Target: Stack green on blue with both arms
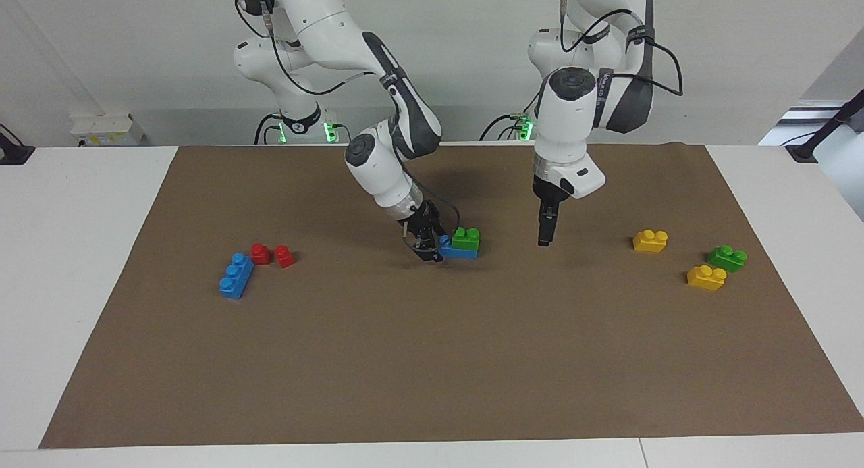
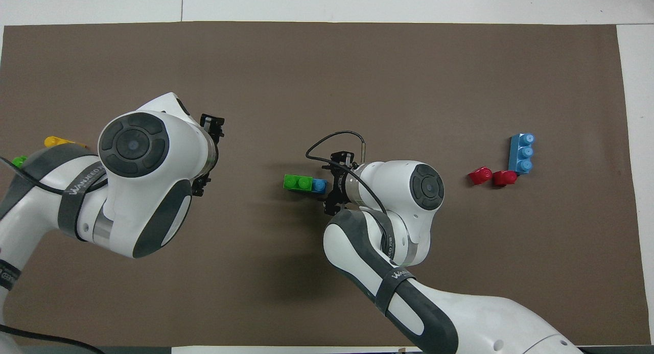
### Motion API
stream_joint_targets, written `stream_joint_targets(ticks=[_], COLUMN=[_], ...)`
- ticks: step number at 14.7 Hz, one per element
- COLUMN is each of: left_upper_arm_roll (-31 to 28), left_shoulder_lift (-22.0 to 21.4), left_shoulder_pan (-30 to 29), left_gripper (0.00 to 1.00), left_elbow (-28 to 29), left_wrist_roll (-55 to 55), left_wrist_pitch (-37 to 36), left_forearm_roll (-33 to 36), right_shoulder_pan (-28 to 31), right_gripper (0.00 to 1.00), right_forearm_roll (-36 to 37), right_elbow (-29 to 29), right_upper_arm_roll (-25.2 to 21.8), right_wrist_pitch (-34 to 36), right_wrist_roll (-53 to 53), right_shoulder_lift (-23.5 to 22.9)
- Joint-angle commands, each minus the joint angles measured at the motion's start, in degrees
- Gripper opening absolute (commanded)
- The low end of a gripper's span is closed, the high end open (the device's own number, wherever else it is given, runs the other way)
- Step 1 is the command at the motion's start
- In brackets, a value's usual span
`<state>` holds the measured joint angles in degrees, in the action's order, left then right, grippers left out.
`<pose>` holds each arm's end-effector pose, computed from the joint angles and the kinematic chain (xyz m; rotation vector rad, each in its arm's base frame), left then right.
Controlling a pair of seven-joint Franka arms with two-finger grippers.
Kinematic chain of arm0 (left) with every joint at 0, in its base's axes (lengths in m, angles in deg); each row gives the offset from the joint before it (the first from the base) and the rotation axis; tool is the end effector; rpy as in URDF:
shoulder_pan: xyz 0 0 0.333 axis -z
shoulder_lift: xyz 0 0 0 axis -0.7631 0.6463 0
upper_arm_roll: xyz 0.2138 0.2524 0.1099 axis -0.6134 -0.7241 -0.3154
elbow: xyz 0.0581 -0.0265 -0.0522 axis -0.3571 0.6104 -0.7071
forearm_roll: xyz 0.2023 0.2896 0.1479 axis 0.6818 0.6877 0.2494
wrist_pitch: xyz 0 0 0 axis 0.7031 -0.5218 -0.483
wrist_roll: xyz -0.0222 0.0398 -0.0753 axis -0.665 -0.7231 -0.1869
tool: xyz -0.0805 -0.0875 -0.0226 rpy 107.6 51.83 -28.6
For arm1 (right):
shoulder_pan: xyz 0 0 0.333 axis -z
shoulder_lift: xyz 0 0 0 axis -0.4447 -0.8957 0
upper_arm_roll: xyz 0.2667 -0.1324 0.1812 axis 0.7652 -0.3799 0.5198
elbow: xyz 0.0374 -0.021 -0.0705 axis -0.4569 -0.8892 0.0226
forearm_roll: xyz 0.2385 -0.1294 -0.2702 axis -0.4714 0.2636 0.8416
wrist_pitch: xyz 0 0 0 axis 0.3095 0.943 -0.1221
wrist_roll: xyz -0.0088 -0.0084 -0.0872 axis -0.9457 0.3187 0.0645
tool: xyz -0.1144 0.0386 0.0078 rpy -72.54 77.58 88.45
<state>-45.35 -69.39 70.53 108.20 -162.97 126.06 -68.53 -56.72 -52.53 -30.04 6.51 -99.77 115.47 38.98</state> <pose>0.5233 -0.2197 0.4752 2.5622 1.7623 0.2437 0.5154 0.3406 0.3114 -1.7880 2.0373 0.4005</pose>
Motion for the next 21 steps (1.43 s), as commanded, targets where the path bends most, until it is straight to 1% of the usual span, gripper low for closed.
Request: stream_joint_targets(ticks=[1,3,5,6,8,9,10,12,17,19,21], left_upper_arm_roll=[0.4,0.4,0.3,0.2,0.1,0.1,0.1,0.0,0.0,0.1,0.3], left_shoulder_lift=[-0.6,-1.3,-2.5,-3.0,-3.6,-4.0,-4.2,-4.2,-4.2,-4.2,-4.3], left_shoulder_pan=[-3.0,-5.2,-6.9,-7.8,-9.4,-10.4,-11.1,-12.5,-16.7,-17.9,-18.4], left_gripper=[1.00,1.00,1.00,1.00,1.00,1.00,1.00,1.00,1.00,1.00,1.00], left_elbow=[-2.8,-3.5,-3.7,-4.0,-4.5,-4.8,-5.0,-5.7,-9.1,-10.0,-10.9], left_wrist_roll=[5.5,9.6,14.0,16.2,20.5,22.7,25.2,30.6,49.6,56.4,62.6], left_wrist_pitch=[-3.7,-4.8,-6.0,-6.4,-7.3,-7.9,-8.3,-9.1,-14.9,-16.6,-18.6], left_forearm_roll=[-1.1,-2.0,-2.7,-3.0,-3.5,-3.5,-3.6,-3.6,-4.8,-4.8,-4.8], right_shoulder_pan=[1.3,2.1,3.6,4.6,7.0,8.2,9.4,11.7,19.8,24.1,27.8], right_gripper=[0.79,0.80,0.83,0.87,0.90,0.94,0.94,1.00,1.00,1.00,1.00], right_forearm_roll=[-1.8,-1.9,-1.8,-1.8,-1.5,-1.2,-1.0,0.3,14.9,21.8,26.3], right_elbow=[0.7,0.7,0.8,1.2,2.4,2.6,2.8,3.8,8.5,9.8,10.6], right_upper_arm_roll=[0.3,0.2,0.2,0.1,0.1,0.1,0.1,0.0,0.0,0.0,0.0], right_wrist_pitch=[0.7,1.9,4.3,6.3,10.8,12.9,14.4,18.6,32.7,38.3,42.8], right_wrist_roll=[-3.8,-5.7,-8.6,-10.6,-13.9,-15.8,-17.4,-22.1,-39.9,-49.0,-59.2], right_shoulder_lift=[-0.3,0.0,0.5,0.7,1.5,1.9,2.6,3.5,7.0,9.1,11.7])
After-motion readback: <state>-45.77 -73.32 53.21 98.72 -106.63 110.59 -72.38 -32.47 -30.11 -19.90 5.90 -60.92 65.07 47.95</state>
